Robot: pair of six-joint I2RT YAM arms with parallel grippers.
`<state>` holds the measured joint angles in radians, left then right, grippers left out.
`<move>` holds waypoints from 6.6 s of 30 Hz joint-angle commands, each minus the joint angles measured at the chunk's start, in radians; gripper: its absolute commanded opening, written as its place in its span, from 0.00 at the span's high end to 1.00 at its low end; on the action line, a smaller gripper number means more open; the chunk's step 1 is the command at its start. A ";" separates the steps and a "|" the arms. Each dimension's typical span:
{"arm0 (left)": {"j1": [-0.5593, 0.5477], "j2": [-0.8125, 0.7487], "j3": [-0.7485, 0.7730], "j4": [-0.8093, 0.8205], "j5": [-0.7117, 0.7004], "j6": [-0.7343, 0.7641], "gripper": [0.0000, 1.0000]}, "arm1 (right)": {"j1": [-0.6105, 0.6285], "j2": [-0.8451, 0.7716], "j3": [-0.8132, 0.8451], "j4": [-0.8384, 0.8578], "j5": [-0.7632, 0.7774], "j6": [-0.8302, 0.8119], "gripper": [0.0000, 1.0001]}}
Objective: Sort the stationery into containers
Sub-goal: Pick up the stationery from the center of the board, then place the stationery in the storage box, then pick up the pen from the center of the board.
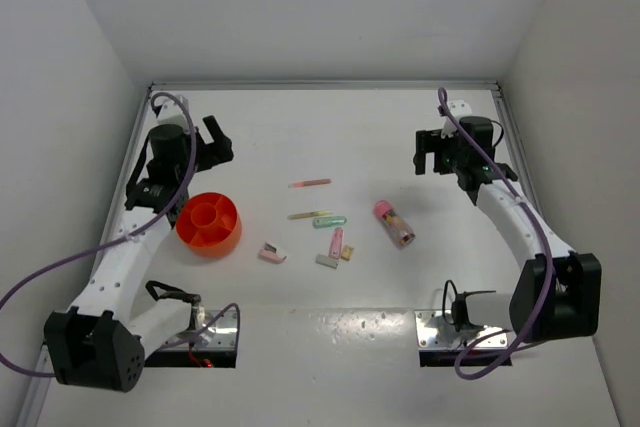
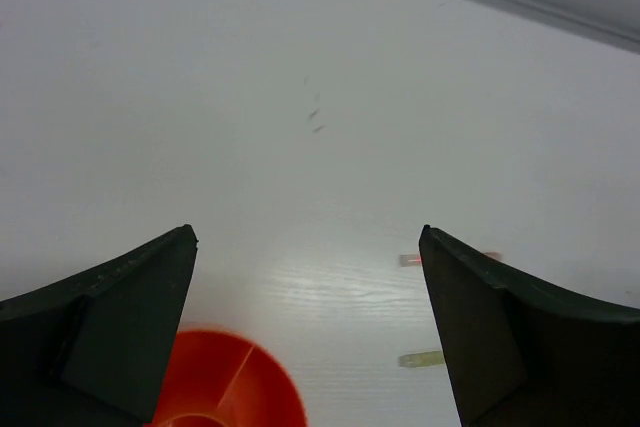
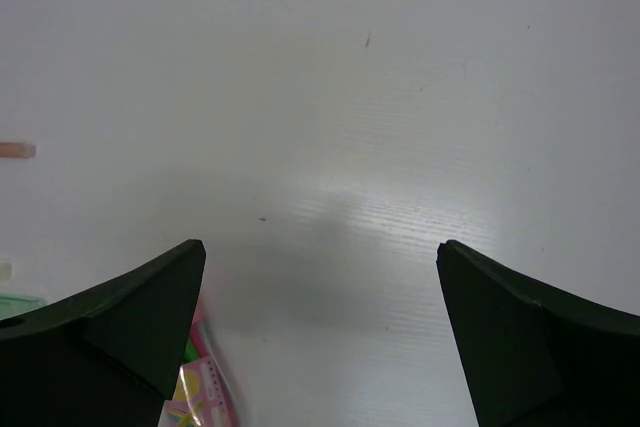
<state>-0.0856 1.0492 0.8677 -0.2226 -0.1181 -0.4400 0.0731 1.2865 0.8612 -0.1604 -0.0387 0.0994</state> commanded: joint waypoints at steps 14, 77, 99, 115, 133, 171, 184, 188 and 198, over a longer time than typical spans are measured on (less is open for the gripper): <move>-0.006 -0.029 -0.006 0.155 0.333 0.083 0.40 | 0.002 -0.039 0.016 -0.082 -0.165 -0.214 0.00; -0.114 -0.024 0.059 0.092 0.439 0.101 0.00 | 0.373 0.640 0.435 -0.574 -0.022 -0.323 1.00; -0.105 -0.680 -0.306 0.439 -0.209 0.078 0.00 | 0.637 0.810 1.024 0.220 -1.077 -0.180 1.00; -0.077 -0.787 -0.365 0.529 -0.149 0.124 0.00 | 0.708 1.205 1.351 1.082 -1.153 0.592 1.00; -0.077 -0.796 -0.355 0.529 -0.095 0.103 0.00 | 0.820 1.387 1.501 1.065 -1.046 0.562 1.00; -0.077 -0.787 -0.346 0.520 -0.086 0.093 0.00 | 0.820 1.357 1.328 1.099 -1.165 0.490 0.55; -0.077 -0.769 -0.346 0.511 -0.104 0.103 0.00 | 0.820 1.318 1.328 1.070 -1.156 0.471 0.44; -0.077 -0.769 -0.346 0.511 -0.113 0.103 0.00 | 0.800 1.295 1.343 1.070 -1.147 0.471 0.45; -0.077 -0.707 -0.283 0.416 -0.114 0.060 0.78 | 0.643 1.085 1.432 -0.074 -0.489 -0.157 0.76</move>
<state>-0.1738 0.3019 0.5137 0.2333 -0.2317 -0.3660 0.7921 2.5183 2.2852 0.1635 -0.8566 0.2565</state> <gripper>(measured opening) 0.322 0.130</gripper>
